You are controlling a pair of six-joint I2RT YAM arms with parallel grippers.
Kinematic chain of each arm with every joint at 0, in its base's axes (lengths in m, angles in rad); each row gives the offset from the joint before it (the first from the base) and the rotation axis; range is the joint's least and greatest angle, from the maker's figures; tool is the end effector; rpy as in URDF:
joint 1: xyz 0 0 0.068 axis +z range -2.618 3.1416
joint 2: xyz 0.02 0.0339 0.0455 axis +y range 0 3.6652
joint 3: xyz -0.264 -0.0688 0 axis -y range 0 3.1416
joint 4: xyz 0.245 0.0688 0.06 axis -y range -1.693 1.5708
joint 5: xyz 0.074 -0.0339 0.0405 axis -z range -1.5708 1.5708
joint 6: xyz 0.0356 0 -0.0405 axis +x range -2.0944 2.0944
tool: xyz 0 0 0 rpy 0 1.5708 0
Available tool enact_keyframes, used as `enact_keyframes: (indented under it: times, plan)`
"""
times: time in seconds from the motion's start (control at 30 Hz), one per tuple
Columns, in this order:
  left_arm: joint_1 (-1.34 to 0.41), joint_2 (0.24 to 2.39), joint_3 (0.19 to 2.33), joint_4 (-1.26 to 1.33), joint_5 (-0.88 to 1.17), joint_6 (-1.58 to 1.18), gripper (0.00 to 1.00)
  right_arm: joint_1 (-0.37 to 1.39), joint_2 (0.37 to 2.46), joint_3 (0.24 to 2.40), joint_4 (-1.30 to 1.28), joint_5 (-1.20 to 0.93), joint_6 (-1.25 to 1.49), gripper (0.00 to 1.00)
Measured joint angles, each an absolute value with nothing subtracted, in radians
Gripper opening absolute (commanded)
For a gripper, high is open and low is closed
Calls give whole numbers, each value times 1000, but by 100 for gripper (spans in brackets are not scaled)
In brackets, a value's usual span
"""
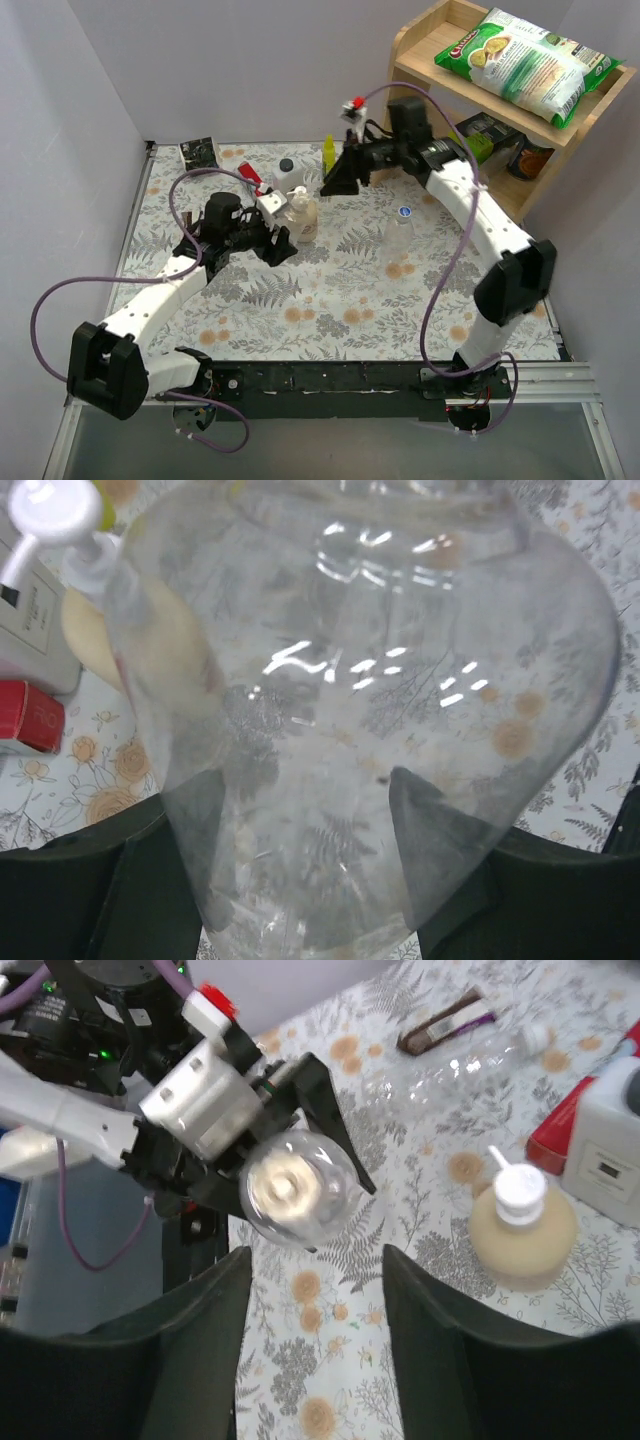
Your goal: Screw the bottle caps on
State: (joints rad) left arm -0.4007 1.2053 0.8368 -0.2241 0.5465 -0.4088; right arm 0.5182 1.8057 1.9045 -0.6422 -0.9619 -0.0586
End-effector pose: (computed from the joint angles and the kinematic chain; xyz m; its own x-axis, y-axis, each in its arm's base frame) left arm 0.2344 -0.1194 0.2695 -0.7622 -0.0460 -0.6458 0.4656 0.6542 -0.5961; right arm 0.3331 0.2235 0.4053 -0.3961 -0.2644 -0.8793 -0.9180 0.1338 0.3733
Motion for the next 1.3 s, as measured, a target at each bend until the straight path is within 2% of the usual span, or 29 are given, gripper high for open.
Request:
enact_keyframes:
  times: [0.1, 0.37, 0.67, 1.13, 1.3]
  plan:
    - [-378, 1131, 837, -206, 621, -421, 0, 426, 1609, 1593, -321, -1053, 89, 66]
    - [-376, 1105, 947, -215, 836, -457, 0, 558, 1529, 1510, 112, -1182, 249, 67]
    - [-377, 1176, 991, -239, 908, -498, 0, 545, 1541, 1476, 339, -1199, 373, 66]
    - [-391, 1242, 1068, -262, 911, -505, 0, 551, 1607, 1443, 558, -1150, 536, 65]
    - [-413, 1269, 1082, -276, 915, -498, 0, 572, 1654, 1444, 580, -1126, 572, 57]
